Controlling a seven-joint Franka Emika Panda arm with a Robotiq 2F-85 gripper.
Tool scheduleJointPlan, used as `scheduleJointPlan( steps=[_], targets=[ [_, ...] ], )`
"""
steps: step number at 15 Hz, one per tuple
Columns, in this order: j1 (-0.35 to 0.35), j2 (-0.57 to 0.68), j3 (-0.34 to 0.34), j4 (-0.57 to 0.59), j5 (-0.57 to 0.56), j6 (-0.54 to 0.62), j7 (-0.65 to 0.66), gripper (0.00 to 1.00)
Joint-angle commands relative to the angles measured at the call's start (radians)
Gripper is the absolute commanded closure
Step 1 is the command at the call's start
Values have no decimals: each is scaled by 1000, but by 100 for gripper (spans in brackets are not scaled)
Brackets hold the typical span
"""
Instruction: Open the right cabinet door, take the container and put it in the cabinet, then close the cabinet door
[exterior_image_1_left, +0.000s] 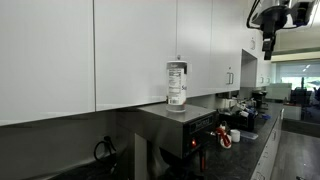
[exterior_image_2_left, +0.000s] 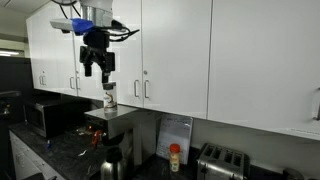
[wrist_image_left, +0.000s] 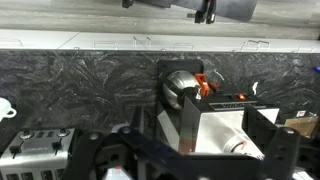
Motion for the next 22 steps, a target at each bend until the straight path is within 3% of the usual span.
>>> scheduleJointPlan(
  steps=[1, 11, 16, 22],
  targets=[
    [22, 73, 3, -14, 20, 120, -104, 0],
    [66, 273, 65, -89, 88, 539, -130, 0],
    [47, 297, 105, -89, 81, 548, -107, 0],
    [53, 302, 104, -87, 91, 562, -116, 0]
  ],
)
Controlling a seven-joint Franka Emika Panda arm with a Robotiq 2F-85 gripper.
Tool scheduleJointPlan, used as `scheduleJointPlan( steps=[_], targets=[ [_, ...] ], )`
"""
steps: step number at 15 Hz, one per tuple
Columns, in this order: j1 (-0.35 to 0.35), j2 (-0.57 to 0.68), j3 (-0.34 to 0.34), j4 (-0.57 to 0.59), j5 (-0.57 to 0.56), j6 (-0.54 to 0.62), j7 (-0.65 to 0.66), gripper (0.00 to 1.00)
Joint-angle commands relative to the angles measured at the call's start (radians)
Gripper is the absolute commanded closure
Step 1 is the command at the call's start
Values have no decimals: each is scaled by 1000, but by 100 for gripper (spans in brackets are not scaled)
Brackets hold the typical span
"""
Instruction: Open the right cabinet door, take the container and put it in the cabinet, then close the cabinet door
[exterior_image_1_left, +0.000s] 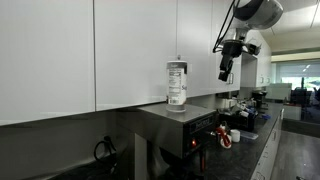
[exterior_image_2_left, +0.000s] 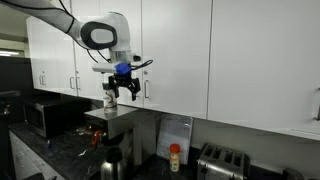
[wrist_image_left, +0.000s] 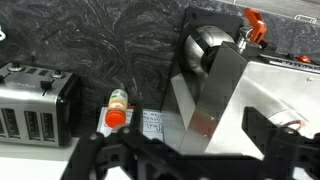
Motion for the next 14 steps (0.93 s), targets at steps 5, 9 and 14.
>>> scheduleJointPlan(
  steps=[5, 9, 14],
  targets=[
    [4, 34, 60, 39, 20, 74, -44, 0],
    [26, 75, 83, 68, 27, 165, -59, 0],
    [57, 160, 56, 122, 115, 251, -185, 0]
  ],
)
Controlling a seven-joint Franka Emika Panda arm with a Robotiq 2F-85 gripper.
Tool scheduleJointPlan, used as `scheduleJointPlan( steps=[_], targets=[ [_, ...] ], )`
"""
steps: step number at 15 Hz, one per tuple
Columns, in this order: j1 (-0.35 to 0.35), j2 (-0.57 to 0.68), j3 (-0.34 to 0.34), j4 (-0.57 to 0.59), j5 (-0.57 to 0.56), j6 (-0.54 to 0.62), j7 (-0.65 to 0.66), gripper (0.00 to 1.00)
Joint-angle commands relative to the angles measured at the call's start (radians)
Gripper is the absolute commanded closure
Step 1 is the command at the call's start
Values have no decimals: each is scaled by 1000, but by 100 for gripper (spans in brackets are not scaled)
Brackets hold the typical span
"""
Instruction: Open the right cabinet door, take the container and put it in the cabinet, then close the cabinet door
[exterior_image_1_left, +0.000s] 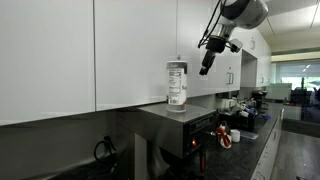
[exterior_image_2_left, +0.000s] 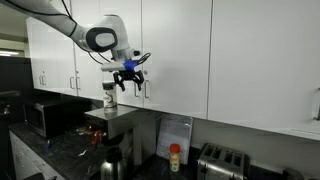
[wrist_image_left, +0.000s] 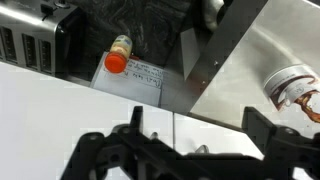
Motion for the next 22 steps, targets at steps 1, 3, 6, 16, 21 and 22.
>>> scheduleJointPlan(
  steps=[1, 3, 6, 16, 21, 22],
  targets=[
    [13, 94, -24, 75, 101, 48, -138, 0],
    [1, 128, -13, 106, 136, 72, -176, 0],
    [-11, 176, 6, 149, 164, 106, -207, 0],
    [-40, 270, 54, 208, 180, 171, -208, 0],
    [-52, 286, 75, 215, 183, 182, -199, 0],
    [-54, 285, 78, 214, 184, 182, -199, 25]
  ],
)
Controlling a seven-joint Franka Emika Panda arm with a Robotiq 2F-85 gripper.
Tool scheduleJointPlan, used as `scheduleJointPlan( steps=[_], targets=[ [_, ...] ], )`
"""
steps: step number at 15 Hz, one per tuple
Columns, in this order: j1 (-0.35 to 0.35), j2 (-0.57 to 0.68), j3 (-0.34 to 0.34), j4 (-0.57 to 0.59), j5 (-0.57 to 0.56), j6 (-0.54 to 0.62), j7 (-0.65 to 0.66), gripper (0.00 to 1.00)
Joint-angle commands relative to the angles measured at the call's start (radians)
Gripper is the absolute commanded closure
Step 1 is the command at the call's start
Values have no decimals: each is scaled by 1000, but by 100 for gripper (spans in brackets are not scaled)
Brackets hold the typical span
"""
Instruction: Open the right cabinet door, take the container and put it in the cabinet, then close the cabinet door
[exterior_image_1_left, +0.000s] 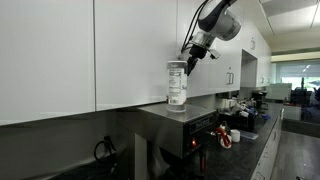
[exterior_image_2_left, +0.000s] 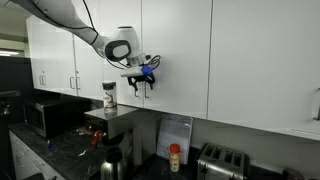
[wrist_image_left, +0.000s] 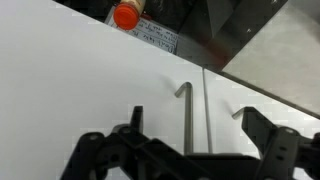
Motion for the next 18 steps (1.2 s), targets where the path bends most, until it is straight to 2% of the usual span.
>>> scheduleJointPlan(
  steps=[1, 11, 13, 14, 18],
  targets=[
    [-35, 25, 34, 22, 31, 18, -23, 26],
    [-39, 9, 38, 10, 58, 10, -46, 96],
    [-44, -5, 35, 2, 77, -5, -64, 100],
    [-45, -13, 34, -3, 103, -14, -73, 98],
    [-53, -76, 16, -31, 247, -99, -237, 98]
  ],
)
